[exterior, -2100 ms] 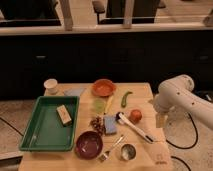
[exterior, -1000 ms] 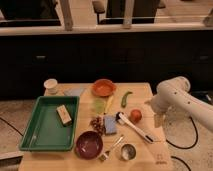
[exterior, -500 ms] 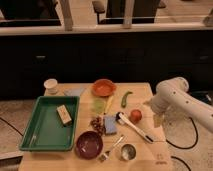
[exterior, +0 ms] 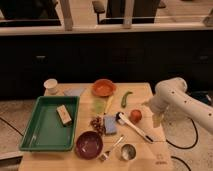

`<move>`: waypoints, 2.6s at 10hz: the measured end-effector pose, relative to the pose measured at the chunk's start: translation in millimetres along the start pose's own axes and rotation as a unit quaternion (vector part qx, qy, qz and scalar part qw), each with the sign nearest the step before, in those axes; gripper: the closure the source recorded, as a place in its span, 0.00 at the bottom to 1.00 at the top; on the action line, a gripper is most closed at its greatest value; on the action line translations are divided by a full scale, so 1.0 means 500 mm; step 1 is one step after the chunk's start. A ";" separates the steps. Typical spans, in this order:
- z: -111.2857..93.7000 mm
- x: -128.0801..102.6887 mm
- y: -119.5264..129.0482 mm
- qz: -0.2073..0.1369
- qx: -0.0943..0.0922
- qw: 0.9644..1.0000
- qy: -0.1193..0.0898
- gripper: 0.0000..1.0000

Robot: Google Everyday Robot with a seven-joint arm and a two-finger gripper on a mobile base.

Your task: Place apple in purple bowl

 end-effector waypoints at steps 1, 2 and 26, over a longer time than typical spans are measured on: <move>0.004 0.000 -0.002 -0.003 -0.001 1.000 -0.003 0.20; 0.007 0.000 -0.003 -0.007 -0.002 1.000 -0.005 0.20; 0.062 -0.013 -0.021 -0.117 -0.012 0.991 -0.055 0.20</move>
